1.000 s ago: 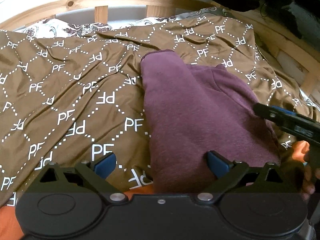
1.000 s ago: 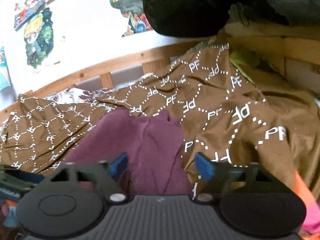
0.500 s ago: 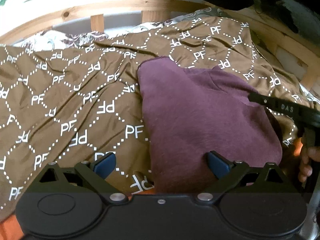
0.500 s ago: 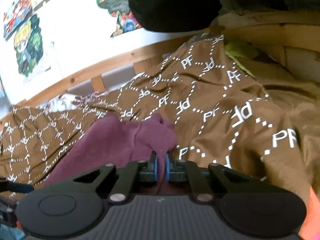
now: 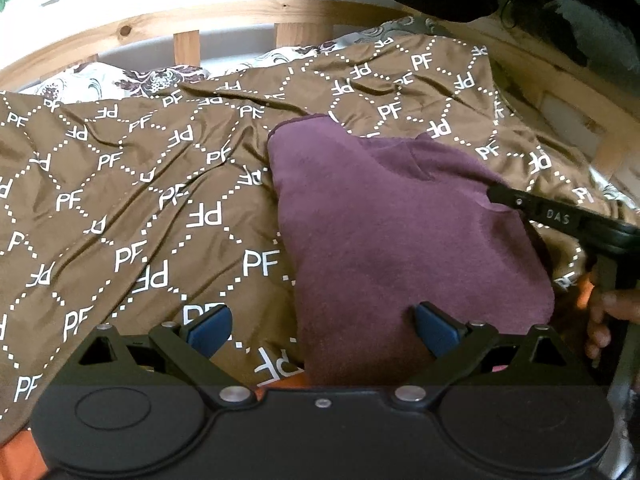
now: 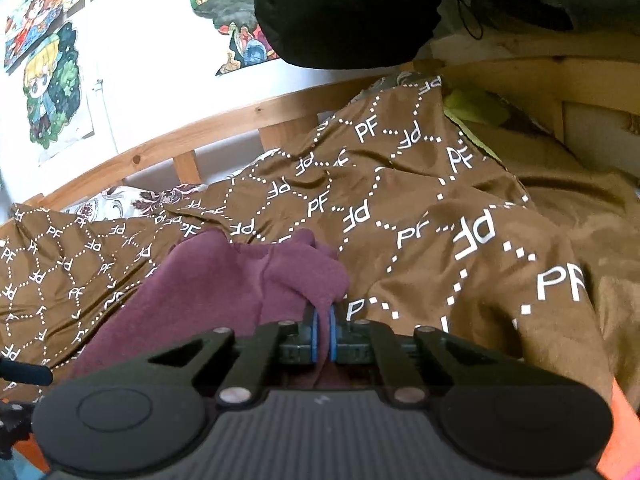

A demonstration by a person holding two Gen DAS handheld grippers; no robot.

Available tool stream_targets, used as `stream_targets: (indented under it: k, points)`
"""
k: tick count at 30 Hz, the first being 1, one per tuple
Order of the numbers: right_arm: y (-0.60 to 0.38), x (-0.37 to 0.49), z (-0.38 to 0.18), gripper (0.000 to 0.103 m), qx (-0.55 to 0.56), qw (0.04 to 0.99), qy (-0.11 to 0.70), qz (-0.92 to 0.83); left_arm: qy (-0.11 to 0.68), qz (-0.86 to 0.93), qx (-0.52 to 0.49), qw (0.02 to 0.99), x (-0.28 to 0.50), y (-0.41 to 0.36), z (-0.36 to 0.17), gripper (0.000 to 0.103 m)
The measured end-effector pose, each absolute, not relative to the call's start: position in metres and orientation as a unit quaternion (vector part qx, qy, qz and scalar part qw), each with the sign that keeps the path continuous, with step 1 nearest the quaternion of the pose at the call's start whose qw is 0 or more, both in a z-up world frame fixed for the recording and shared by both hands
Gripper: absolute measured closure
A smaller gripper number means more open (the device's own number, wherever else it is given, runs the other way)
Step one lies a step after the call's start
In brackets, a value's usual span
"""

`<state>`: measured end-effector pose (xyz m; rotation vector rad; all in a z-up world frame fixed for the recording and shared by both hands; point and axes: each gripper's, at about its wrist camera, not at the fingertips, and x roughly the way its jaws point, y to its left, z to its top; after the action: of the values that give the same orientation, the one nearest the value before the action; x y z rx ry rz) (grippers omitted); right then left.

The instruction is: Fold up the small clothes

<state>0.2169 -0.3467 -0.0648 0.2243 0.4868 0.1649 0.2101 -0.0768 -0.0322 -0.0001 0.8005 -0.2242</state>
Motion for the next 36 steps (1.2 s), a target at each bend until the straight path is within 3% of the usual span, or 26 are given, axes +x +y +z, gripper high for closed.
stream_targets:
  k: [6, 13, 16, 17, 18, 20, 24, 31, 36]
  points:
    - [-0.348, 0.214, -0.054, 0.097, 0.113, 0.962, 0.228, 0.097, 0.343, -0.163, -0.062, 0.923, 0.207, -0.050, -0.012, 0.005]
    - [-0.341, 0.228, -0.062, 0.091, 0.089, 0.954, 0.270, 0.096, 0.413, -0.165, -0.119, 0.888, 0.243, -0.044, -0.041, 0.005]
    - [-0.348, 0.232, -0.062, 0.060, 0.104, 0.948, 0.284, 0.099, 0.432, -0.166, -0.140, 0.875, 0.246, -0.041, -0.057, 0.004]
    - [-0.353, 0.236, -0.061, 0.046, 0.121, 0.944, 0.287, 0.107, 0.432, -0.168, -0.147, 0.874, 0.246, -0.039, -0.059, 0.004]
    - [-0.357, 0.239, -0.060, 0.039, 0.135, 0.941, 0.290, 0.114, 0.432, -0.169, -0.150, 0.873, 0.247, -0.038, -0.060, 0.003]
    - [-0.361, 0.249, -0.060, 0.036, 0.149, 0.934, 0.300, 0.127, 0.434, -0.174, -0.150, 0.871, 0.248, -0.036, -0.060, 0.003]
    - [-0.359, 0.275, -0.060, 0.020, 0.144, 0.920, 0.325, 0.162, 0.433, -0.184, -0.151, 0.869, 0.247, -0.036, -0.059, 0.003]
    - [-0.360, 0.315, -0.056, 0.019, 0.165, 0.908, 0.330, 0.200, 0.434, -0.212, -0.146, 0.864, 0.247, -0.037, -0.062, 0.001]
    - [-0.362, 0.335, -0.066, 0.033, 0.179, 0.899, 0.350, 0.192, 0.435, -0.215, -0.131, 0.865, 0.250, -0.042, -0.061, 0.001]
